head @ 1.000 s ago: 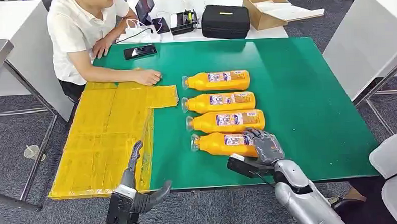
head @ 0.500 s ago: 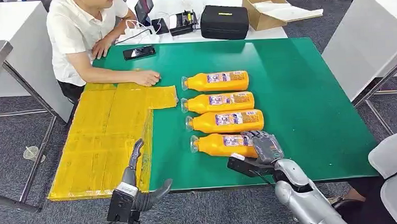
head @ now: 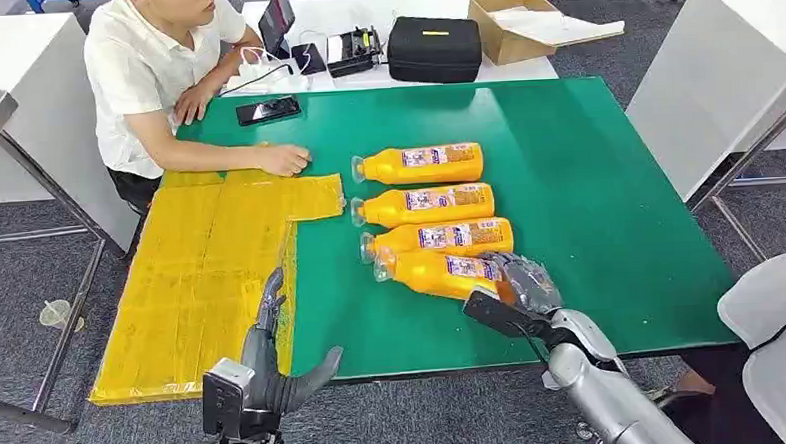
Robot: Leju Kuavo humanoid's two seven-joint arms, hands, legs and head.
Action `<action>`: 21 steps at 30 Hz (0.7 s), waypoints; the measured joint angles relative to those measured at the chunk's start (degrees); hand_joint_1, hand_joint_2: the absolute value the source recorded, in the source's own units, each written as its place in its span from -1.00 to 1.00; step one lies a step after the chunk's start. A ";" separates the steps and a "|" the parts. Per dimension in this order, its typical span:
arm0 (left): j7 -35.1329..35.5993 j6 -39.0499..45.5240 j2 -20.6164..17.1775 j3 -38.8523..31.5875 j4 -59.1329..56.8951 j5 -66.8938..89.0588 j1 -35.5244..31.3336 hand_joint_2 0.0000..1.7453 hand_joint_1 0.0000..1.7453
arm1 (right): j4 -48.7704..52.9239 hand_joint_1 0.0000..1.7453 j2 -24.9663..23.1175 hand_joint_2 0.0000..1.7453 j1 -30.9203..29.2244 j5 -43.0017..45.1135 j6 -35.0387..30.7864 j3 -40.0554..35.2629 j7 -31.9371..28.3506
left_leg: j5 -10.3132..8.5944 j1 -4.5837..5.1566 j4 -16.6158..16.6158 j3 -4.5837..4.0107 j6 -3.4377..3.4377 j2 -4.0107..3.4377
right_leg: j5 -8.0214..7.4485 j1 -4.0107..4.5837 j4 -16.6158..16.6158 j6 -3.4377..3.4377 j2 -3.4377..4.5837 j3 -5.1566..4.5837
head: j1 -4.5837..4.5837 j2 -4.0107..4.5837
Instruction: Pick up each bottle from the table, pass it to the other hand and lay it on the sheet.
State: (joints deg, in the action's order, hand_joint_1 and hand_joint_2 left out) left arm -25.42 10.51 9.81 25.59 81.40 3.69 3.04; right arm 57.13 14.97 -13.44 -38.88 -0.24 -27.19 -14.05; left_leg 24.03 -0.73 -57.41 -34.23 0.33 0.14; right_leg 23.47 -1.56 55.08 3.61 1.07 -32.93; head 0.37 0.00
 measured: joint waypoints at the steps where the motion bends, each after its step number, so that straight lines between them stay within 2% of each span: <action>1: -0.11 0.00 0.04 -0.02 -0.05 -0.17 -0.04 1.00 -1.00 | -0.06 1.00 -0.09 1.00 -0.03 0.30 -0.06 0.15 -0.26 | -0.01 0.00 0.00 0.02 0.02 0.00 | 0.00 0.01 0.00 0.00 0.00 0.03 | 0.00 0.00; 3: -1.09 -0.15 0.11 -0.02 -0.05 -2.30 -0.04 1.00 -1.00 | -0.04 0.96 -0.51 1.00 0.43 2.78 -0.50 0.86 -3.07 | -0.03 -0.01 0.00 0.02 0.01 0.01 | -0.01 0.01 0.00 -0.01 0.00 0.04 | 0.00 0.00; 5: -1.84 -0.26 0.22 -0.07 -0.04 -4.68 -0.04 1.00 -1.00 | 0.46 1.00 -1.42 1.00 1.18 4.92 -1.01 1.84 -5.23 | -0.12 -0.01 0.00 0.00 0.11 0.01 | -0.08 0.01 0.00 0.01 0.00 0.06 | 0.00 0.00; 7: -3.03 0.13 0.37 -0.09 -0.02 -6.49 -0.01 1.00 -1.00 | 1.75 0.86 -2.27 1.00 2.16 5.81 -1.46 2.60 -6.47 | -0.19 -0.01 -0.01 -0.11 0.11 0.02 | -0.13 0.01 0.01 0.04 -0.01 0.46 | 0.00 0.00; 10: -4.90 1.99 0.59 -0.20 0.37 -7.05 0.00 1.00 -1.00 | 3.23 0.86 -3.19 1.00 3.39 6.34 -2.49 3.19 -7.84 | -0.25 -0.02 -0.01 -0.24 0.10 0.03 | -0.14 0.01 0.03 0.05 -0.04 0.42 | 0.00 0.00; 13: -4.35 1.79 0.68 -0.37 0.44 -8.98 0.01 1.00 -1.00 | 4.70 0.94 -3.98 1.00 4.86 6.69 -3.61 3.78 -9.22 | -0.25 -0.02 -0.01 -0.42 0.10 0.10 | -0.11 0.01 0.04 0.05 -0.08 0.32 | 0.00 0.00; 15: -4.31 1.64 0.68 -0.50 0.44 -9.33 0.02 1.00 -1.00 | 5.42 0.92 -4.42 1.00 5.50 6.86 -3.78 4.07 -9.42 | -0.25 -0.02 -0.01 -0.55 0.10 0.11 | -0.11 0.01 0.04 0.05 -0.09 0.20 | 0.02 0.00; 19: -2.18 0.72 0.72 -0.85 0.24 -12.53 0.07 1.00 -1.00 | 6.78 0.74 -5.38 1.00 6.67 7.28 -5.80 4.48 -11.39 | -0.25 -0.02 -0.02 -0.76 0.10 0.12 | -0.11 0.00 0.04 0.05 -0.13 0.02 | 0.00 0.00; 20: -0.58 -0.22 0.70 -0.92 -0.13 -14.52 0.08 1.00 -1.00 | 7.36 0.72 -5.81 1.00 7.06 7.58 -6.51 4.57 -12.21 | -0.25 -0.02 -0.02 -0.80 0.10 0.14 | -0.10 -0.01 0.04 0.05 -0.15 0.00 | 0.00 0.00; 21: 0.69 -0.87 0.68 -0.92 -0.81 -15.84 0.05 1.00 -1.00 | 7.91 0.78 -6.29 1.00 7.43 7.87 -6.97 4.55 -12.83 | -0.25 -0.01 -0.02 -0.85 0.10 0.15 | -0.10 -0.01 0.04 0.05 -0.16 -0.03 | 0.00 0.00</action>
State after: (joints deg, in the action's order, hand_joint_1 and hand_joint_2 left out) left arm -24.73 9.64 10.49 24.68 80.59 -12.15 3.09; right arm 65.04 8.68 -6.02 -31.02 -7.21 -22.64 -26.89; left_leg 23.77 -0.74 -57.43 -35.09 0.43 0.29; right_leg 23.37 -1.56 55.12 3.66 0.91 -32.95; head 0.37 0.00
